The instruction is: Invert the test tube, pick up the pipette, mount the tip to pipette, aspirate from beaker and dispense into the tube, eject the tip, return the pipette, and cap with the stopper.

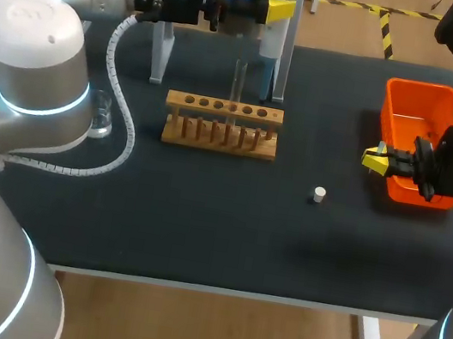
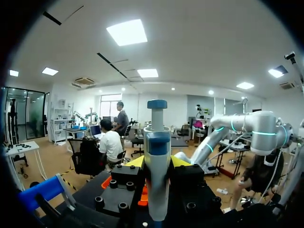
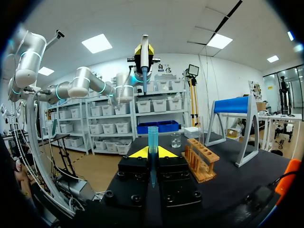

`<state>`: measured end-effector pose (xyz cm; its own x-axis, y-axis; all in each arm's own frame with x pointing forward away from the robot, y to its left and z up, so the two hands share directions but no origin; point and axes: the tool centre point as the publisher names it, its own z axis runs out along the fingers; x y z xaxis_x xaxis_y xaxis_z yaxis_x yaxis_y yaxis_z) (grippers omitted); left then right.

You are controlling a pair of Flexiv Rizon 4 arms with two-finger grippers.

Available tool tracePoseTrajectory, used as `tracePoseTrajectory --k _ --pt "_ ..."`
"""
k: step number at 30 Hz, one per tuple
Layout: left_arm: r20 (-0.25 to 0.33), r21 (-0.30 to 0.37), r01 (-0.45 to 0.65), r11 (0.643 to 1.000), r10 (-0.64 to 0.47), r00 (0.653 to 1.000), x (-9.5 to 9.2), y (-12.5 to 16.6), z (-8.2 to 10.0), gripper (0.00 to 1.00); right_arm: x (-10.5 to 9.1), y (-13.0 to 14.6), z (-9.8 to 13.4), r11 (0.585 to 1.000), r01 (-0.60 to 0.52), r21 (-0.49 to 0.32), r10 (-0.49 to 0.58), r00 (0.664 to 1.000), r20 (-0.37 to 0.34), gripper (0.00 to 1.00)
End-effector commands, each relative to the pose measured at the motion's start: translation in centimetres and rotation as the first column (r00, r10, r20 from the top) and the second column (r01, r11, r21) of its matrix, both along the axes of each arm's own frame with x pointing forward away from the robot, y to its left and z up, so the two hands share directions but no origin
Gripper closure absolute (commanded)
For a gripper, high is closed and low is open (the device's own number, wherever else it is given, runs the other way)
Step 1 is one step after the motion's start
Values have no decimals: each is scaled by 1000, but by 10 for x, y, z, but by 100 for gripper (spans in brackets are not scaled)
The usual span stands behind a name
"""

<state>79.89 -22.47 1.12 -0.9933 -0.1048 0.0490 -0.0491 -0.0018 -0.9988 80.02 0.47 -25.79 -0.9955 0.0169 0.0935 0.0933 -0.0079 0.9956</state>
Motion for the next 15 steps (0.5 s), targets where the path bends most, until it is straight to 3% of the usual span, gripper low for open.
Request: tracePoseTrajectory --k 1,15 --pt "2 -5 0 1000 0 1000 0 0 -1 100 -1 -1 0 1000 0 0 0 1000 1 100" --pt "2 -5 0 1000 0 1000 0 0 -1 100 -4 10 8 1000 -13 4 13 1000 10 100"
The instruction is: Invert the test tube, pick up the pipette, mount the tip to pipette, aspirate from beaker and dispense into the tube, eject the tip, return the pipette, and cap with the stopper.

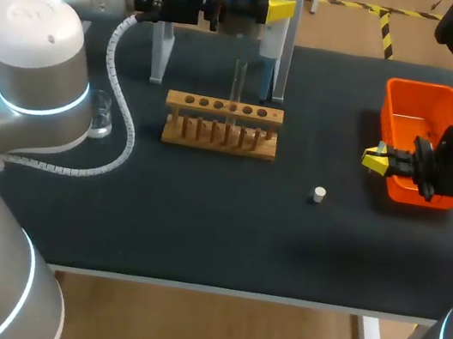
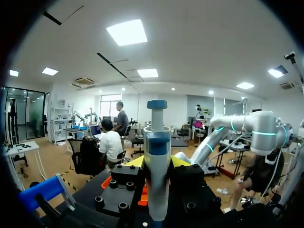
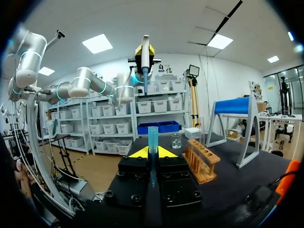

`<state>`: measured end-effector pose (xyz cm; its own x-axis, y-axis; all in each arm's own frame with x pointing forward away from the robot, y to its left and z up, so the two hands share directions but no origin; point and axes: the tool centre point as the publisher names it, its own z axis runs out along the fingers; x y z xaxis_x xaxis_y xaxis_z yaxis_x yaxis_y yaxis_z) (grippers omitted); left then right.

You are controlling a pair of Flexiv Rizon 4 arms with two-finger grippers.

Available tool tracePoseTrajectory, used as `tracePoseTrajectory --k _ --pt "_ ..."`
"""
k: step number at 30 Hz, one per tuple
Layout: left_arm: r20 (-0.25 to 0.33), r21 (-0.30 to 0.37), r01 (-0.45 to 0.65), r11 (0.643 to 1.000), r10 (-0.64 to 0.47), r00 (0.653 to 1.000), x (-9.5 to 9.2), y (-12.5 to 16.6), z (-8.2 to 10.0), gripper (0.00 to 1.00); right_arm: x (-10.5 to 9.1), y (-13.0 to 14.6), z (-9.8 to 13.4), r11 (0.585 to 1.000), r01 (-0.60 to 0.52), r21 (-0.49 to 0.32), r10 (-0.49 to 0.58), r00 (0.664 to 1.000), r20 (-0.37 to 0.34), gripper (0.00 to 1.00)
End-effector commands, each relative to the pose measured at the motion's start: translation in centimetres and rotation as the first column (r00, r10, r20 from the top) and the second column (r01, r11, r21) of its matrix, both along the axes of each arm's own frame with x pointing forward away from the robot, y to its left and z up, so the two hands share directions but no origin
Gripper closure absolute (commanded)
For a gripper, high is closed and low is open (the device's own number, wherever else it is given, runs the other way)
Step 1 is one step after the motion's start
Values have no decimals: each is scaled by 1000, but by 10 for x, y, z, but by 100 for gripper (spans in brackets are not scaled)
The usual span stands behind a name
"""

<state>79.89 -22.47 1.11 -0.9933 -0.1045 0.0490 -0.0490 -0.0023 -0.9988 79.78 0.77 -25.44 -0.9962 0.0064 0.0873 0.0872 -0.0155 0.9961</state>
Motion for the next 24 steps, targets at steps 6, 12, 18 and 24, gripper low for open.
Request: tracePoseTrajectory --k 6,12,18,24 --pt "2 -4 -1 1000 1 1000 0 0 -1 100 -7 34 10 999 -42 -25 43 999 18 100" --pt "2 -4 -1 1000 1 1000 0 0 -1 100 -10 69 19 996 -80 -33 81 996 45 100" --pt "2 -4 -1 1000 1 1000 0 0 -1 100 -12 96 26 993 -114 -34 116 991 63 100" --pt "2 -4 -1 1000 1 1000 0 0 -1 100 -11 114 30 990 -135 -40 137 988 65 100"
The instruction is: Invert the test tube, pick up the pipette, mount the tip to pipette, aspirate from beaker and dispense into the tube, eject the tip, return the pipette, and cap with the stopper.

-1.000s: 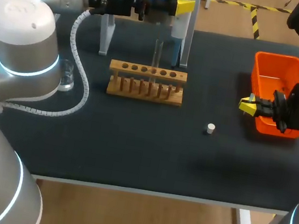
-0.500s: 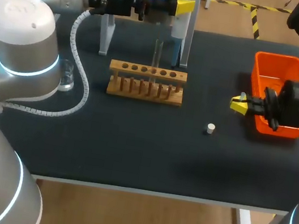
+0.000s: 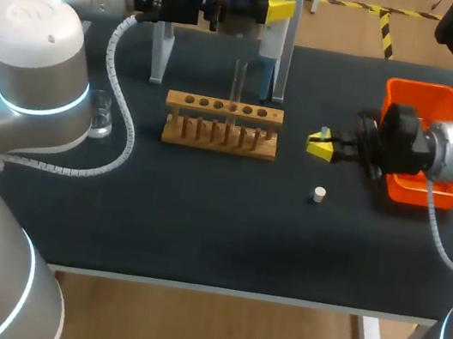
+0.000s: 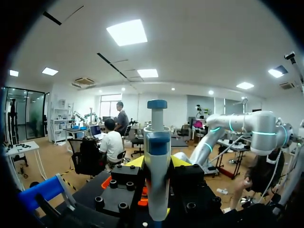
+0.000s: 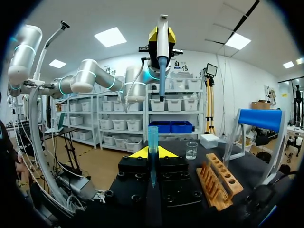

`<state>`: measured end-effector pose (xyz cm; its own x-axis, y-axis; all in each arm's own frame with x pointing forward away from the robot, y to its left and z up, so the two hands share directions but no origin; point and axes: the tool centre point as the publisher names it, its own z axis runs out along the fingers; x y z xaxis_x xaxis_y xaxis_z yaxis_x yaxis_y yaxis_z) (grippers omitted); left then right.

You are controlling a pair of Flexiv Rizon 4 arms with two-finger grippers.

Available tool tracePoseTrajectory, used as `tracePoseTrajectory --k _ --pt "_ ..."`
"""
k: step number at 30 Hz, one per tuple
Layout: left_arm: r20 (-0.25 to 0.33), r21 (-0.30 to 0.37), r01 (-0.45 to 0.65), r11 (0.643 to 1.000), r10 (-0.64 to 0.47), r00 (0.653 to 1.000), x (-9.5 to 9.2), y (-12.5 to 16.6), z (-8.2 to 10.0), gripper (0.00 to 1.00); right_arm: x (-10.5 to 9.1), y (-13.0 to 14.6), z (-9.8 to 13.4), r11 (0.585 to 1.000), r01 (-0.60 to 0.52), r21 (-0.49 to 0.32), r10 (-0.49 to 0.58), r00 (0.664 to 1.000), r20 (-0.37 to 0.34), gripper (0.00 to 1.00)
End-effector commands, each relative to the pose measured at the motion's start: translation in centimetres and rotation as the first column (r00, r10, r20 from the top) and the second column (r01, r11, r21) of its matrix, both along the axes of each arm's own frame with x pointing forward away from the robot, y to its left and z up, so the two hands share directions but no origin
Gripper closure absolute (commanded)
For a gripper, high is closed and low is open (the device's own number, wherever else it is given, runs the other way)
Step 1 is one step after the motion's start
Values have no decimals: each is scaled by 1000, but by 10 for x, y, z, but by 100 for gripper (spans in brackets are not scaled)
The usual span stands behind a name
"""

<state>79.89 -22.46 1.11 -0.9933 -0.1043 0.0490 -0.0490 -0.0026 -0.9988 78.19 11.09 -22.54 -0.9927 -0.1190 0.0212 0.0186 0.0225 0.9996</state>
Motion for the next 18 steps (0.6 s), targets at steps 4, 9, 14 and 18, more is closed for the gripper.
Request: tracePoseTrajectory --k 4,9,14,18 --pt "2 -4 -1 1000 1 1000 0 0 -1 100 5 22 4 1000 -16 -3 16 1000 -2 100" --pt "2 -4 -1 1000 1 1000 0 0 -1 100 2 36 7 999 -31 6 31 999 -5 100" --pt "2 -4 -1 1000 1 1000 0 0 -1 100 0 49 8 999 -49 14 49 999 -11 100" --pt "2 -4 -1 1000 1 1000 0 0 -1 100 0 59 10 998 -60 17 60 998 -14 100"
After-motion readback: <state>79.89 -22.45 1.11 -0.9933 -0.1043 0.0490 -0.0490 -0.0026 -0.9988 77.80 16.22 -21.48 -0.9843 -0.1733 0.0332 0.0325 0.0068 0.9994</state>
